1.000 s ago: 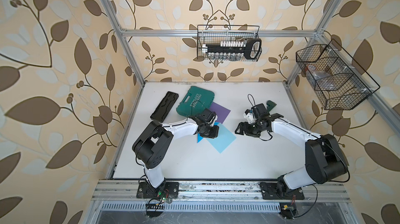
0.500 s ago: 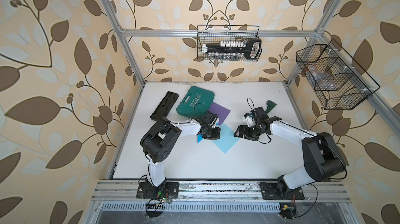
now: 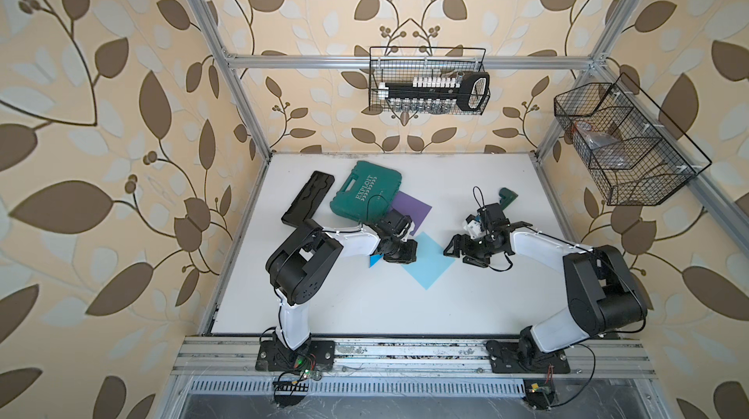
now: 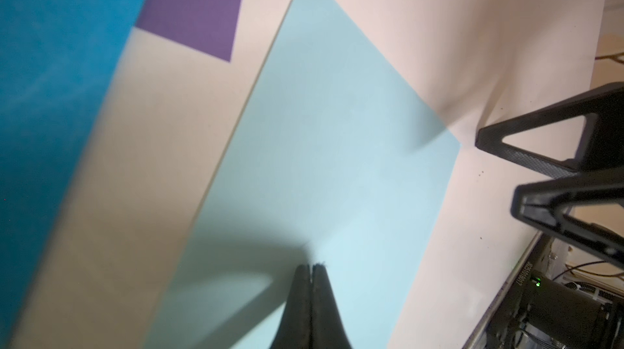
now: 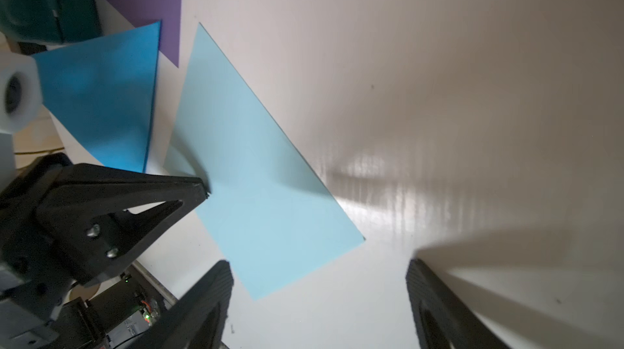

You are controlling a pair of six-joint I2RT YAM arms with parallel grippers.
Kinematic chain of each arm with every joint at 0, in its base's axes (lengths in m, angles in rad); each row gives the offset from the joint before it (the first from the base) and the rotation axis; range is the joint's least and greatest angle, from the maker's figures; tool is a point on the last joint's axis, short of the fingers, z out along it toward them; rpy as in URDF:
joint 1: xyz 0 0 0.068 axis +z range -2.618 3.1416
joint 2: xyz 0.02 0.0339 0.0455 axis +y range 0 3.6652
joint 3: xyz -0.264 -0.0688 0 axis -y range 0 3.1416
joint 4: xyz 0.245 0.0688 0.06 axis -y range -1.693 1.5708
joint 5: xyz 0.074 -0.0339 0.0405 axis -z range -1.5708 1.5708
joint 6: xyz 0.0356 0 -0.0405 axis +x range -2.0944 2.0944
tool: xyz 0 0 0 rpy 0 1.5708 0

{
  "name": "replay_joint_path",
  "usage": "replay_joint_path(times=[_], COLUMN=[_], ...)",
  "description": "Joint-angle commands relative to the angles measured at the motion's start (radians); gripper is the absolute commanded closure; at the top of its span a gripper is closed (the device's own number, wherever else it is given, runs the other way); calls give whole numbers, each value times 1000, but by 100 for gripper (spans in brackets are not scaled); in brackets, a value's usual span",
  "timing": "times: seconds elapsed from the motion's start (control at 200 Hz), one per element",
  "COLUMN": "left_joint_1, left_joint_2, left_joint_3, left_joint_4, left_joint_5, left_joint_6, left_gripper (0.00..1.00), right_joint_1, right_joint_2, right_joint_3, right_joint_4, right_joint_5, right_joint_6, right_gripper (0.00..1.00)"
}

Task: Fold the square paper diagonally
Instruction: Fold the paper at the center of the board.

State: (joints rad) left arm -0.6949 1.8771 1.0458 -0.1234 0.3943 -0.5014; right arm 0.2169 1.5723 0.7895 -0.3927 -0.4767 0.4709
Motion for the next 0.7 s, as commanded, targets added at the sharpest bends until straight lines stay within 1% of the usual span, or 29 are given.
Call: replay_joint_path(times=[0.0,0.2,0.32,0.515,0.695], left_joint_1=[-8,-11,-17,-22,-23], left_joint_2=[30,51,62,70,65], left_joint_3=[-8,2,11,16,13], left_joint_4=[-10,2,1,1,5], left_joint_5=[1,11,14,12,9], left_joint_6=[-6,-12,-12,-11,-11], left_gripper=[100,100,100,100,100], right_joint_1=[18,84,102,111,112], right_joint_2=[53,103,94,41,-11], right_joint_3=[-41,-47,-44,-43,-52], right_joint_4=[68,183,240,291,307], right_joint_5=[-68,-149,-179,-221,-234], right_joint_6=[38,104,140,156,170], right_gripper=[18,19,19,10,8])
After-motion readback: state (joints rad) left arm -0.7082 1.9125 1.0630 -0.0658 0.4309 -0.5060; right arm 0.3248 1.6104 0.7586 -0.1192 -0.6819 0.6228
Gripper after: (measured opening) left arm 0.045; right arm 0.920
